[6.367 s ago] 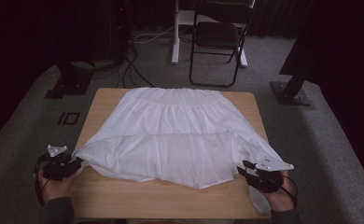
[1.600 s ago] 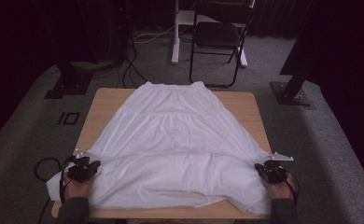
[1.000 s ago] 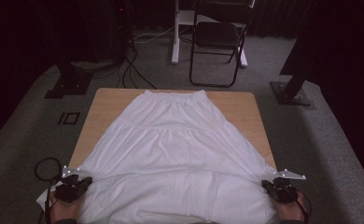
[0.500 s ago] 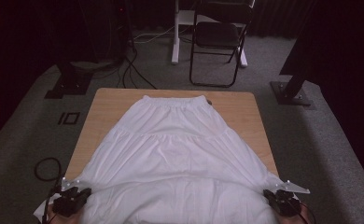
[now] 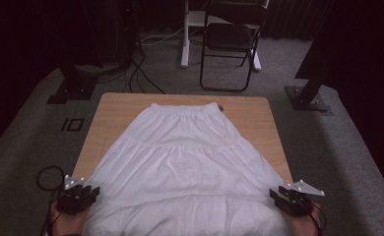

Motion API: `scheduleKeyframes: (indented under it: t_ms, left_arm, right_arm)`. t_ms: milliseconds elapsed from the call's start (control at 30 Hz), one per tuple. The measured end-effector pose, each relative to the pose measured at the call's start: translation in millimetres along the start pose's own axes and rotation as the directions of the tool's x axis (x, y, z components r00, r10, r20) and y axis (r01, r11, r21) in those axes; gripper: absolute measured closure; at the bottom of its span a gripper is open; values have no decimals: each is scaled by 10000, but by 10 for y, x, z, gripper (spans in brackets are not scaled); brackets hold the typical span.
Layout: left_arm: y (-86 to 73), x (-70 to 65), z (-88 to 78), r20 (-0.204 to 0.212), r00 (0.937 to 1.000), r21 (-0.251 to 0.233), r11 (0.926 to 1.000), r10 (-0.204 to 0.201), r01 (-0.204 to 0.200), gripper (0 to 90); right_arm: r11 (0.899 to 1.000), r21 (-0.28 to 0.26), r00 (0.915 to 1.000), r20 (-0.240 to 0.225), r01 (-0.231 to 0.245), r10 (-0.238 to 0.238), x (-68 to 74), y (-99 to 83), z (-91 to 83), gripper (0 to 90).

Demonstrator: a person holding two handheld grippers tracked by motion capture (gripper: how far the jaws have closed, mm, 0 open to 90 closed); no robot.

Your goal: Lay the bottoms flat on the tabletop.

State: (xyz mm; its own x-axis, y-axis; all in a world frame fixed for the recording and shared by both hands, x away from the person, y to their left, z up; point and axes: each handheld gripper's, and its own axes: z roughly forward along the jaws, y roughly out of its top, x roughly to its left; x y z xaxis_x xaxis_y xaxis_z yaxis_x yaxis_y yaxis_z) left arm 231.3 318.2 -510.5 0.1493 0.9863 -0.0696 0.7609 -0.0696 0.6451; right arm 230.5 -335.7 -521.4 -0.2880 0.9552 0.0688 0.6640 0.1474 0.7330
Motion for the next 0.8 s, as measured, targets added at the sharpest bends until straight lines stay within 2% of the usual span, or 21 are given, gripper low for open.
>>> scheduleKeyframes:
  t_ms: [33,100,133,167,200,233,300,533,700,767,800]
  left_arm:
    - [63,-66,148,75,9997,245,9994,244,-245,628]
    - [96,-134,278,98,9986,556,9971,520,-525,630]
    - [96,-134,278,98,9986,556,9971,520,-525,632]
    - [145,-186,368,-107,9970,459,9961,763,-757,640]
    - [145,-186,368,-107,9970,459,9961,763,-757,654]
    - [181,-188,393,-198,9965,505,9955,808,-797,675]
    - [257,-161,470,-256,9969,371,9966,742,-732,689]
    - [343,-94,594,-252,9982,-155,9984,543,-547,735]
    - [491,-58,709,-377,9980,-118,9986,506,-510,778]
    - [491,-58,709,-377,9980,-118,9986,506,-510,793]
    - [559,-48,761,-473,9978,-95,9988,469,-474,793]
  right_arm:
    - [9999,64,9999,-28,103,-102,26,58,81,518]
    - [9989,388,9996,-94,274,-270,72,141,267,514]
    - [9989,388,9996,-94,274,-270,72,141,267,514]
    - [9944,1013,9996,3,291,-293,107,191,457,518]
    - [9953,857,9988,164,447,-462,130,219,508,522]
    - [9946,922,9985,245,469,-494,139,262,545,528]
    - [9929,1085,9980,326,495,-533,142,347,615,536]
    - [9934,1009,9976,374,540,-581,62,514,794,547]
    - [9940,965,9974,447,512,-557,23,598,883,554]
    - [9943,944,9976,448,486,-530,12,615,903,554]
    - [9943,944,9976,448,486,-530,12,615,903,557]
